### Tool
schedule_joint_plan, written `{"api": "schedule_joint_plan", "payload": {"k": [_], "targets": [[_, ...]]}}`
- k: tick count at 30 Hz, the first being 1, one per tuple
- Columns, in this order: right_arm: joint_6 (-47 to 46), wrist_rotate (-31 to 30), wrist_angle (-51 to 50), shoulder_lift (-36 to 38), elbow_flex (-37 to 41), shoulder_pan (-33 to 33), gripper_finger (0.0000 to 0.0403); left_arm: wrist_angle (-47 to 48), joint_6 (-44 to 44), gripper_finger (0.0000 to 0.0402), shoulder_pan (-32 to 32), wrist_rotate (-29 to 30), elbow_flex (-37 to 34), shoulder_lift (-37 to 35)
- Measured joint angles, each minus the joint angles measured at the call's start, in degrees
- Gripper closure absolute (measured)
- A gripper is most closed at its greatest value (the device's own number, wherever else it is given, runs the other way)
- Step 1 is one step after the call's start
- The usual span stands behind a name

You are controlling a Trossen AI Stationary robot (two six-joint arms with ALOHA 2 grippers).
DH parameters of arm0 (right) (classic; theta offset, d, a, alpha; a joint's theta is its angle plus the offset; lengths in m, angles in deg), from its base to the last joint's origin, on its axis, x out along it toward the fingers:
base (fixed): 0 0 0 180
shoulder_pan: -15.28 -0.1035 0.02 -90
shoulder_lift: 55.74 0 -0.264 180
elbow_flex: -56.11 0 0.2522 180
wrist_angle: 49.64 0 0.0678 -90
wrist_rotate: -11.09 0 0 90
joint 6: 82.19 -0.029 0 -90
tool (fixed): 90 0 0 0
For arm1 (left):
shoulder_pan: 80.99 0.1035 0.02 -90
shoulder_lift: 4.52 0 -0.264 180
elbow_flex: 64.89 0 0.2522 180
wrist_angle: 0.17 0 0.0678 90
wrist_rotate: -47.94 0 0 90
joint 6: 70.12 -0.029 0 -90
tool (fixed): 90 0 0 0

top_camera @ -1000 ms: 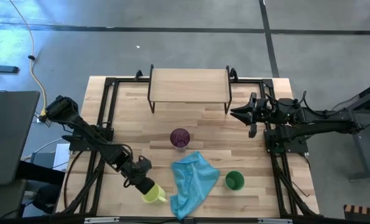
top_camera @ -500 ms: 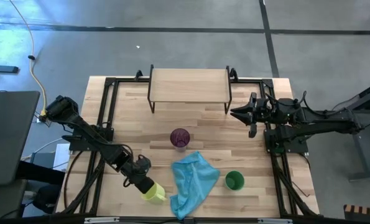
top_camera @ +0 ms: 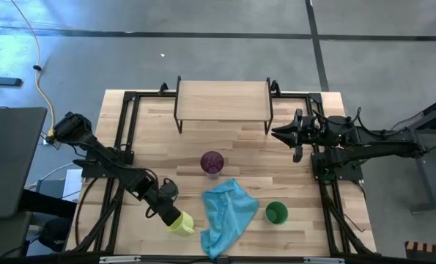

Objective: Stack small to large cups/mugs on shelf
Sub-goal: Put the yellow cup on the shelf

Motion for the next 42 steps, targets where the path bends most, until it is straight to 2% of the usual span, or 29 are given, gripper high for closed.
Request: {"api": "schedule_joint_plan", "payload": {"k": [10, 15, 21, 30, 42], "targets": [[-0.96, 0.01, -0.4, 0.01, 0.0, -0.01, 0.0346, 23.75, -19.43, 0.0398, 6.82, 6.27, 12.7, 0.04], [-1.03, 0.01, -1.02, -0.01, 0.0, -0.01, 0.0346, 30.97, -30.12, 0.0399, 10.05, 7.68, 17.32, 0.04], [-1.07, 0.4, -1.82, -0.01, 0.0, -0.01, 0.0346, 33.37, -38.03, 0.0399, 13.31, 5.96, 18.32, 0.1], [-0.93, 0.4, -1.88, 0.01, 0.0, -0.01, 0.0346, 37.49, -42.48, 0.0399, 17.91, 2.68, 18.32, 1.07], [-0.96, 0.4, -1.74, -0.02, 0.02, -0.01, 0.0346, 38.64, -49.69, 0.0399, 18.79, 1.37, 18.27, 4.54]]}}
